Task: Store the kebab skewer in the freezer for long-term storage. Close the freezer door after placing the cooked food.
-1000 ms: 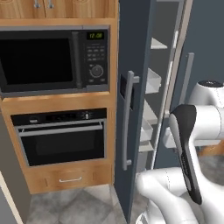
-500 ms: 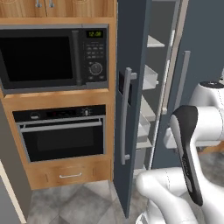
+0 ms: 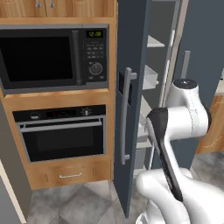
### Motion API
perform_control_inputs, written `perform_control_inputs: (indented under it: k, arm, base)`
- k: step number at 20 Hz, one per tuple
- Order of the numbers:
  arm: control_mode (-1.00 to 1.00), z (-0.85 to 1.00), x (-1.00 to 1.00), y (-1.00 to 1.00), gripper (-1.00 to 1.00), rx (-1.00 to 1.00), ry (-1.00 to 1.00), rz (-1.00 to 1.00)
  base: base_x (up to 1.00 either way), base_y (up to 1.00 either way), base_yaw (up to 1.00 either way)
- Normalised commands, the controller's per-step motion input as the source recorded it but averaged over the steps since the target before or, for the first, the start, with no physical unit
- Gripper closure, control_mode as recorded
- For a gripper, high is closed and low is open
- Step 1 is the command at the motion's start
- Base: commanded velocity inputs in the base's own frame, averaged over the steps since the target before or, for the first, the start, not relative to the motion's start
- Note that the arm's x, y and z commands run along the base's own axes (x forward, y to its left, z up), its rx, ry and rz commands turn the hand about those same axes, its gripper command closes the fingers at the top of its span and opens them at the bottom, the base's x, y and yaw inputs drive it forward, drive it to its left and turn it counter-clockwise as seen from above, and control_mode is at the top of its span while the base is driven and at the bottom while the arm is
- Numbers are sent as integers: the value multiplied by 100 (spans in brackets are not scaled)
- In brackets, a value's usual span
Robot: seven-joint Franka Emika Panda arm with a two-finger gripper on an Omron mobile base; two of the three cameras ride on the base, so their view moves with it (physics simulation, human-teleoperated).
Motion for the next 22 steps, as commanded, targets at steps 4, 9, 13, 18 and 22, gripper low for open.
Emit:
perform_control_inputs:
  k: [4,9,13,18,22]
  arm:
    - [-100,0,67,57,-100,-16,-35,-25]
    - [-100,0,60,58,-100,-14,-35,-24]
    - [-100,-5,64,17,-100,-10,-26,-18]
    - [-100,-12,70,25,-100,-15,-30,-14]
    - [-100,-2,58,14,-100,-9,-20,-13]
  base:
    - [0,0,0]
    - [0,0,0]
    - [0,0,0]
    - [0,0,0]
    - [0,0,0]
